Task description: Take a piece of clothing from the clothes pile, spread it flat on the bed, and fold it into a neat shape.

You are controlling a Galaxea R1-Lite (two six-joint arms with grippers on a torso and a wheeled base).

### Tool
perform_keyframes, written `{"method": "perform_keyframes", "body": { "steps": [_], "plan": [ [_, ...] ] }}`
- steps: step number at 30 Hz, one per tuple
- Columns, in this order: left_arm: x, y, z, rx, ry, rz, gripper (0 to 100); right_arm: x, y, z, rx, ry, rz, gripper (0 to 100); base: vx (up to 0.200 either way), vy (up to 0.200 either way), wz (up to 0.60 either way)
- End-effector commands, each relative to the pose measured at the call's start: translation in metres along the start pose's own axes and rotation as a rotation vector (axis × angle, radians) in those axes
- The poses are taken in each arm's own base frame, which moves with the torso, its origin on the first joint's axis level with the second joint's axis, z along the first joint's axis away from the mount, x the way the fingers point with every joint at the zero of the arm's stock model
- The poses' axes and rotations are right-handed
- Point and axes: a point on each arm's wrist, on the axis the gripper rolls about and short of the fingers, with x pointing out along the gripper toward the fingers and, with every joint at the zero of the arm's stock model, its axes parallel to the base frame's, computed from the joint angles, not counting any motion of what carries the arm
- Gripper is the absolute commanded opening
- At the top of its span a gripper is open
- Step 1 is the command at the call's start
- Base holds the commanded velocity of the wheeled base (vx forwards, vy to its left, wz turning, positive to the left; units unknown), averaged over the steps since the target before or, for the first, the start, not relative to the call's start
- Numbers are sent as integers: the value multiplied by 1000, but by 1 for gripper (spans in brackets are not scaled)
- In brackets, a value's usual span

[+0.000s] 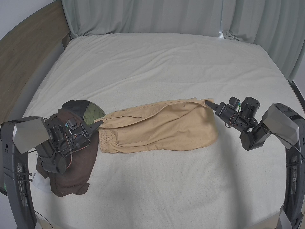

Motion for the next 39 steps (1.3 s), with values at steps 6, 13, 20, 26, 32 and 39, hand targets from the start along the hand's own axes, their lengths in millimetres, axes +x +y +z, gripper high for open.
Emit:
{"method": "perform_keyframes", "body": {
  "steps": [6, 13, 20, 26, 32, 39],
  "plan": [
    [5, 5, -1, 5, -5, 0, 0, 6, -9, -6, -1, 1, 1, 0, 0, 0, 0],
    [8, 7, 11, 27, -77, 17, 100, 10, -5, 2, -17, -22, 18, 100, 0, 0, 0],
    [-5, -12, 21, 38, -94, 12, 100, 0, 12, 5, -11, -11, 23, 100, 0, 0, 0],
    [-15, -32, 25, 53, -94, -4, 100, -8, 28, -10, 13, 21, 26, 100, 0, 0, 0],
    [-23, -46, 30, 89, -103, -13, 100, -20, 38, -31, 52, 67, 22, 100, 0, 0, 0],
    [-31, -52, 26, 268, -97, 9, 100, -30, 46, -53, 65, 104, 32, 100, 0, 0, 0]
  ]
}}
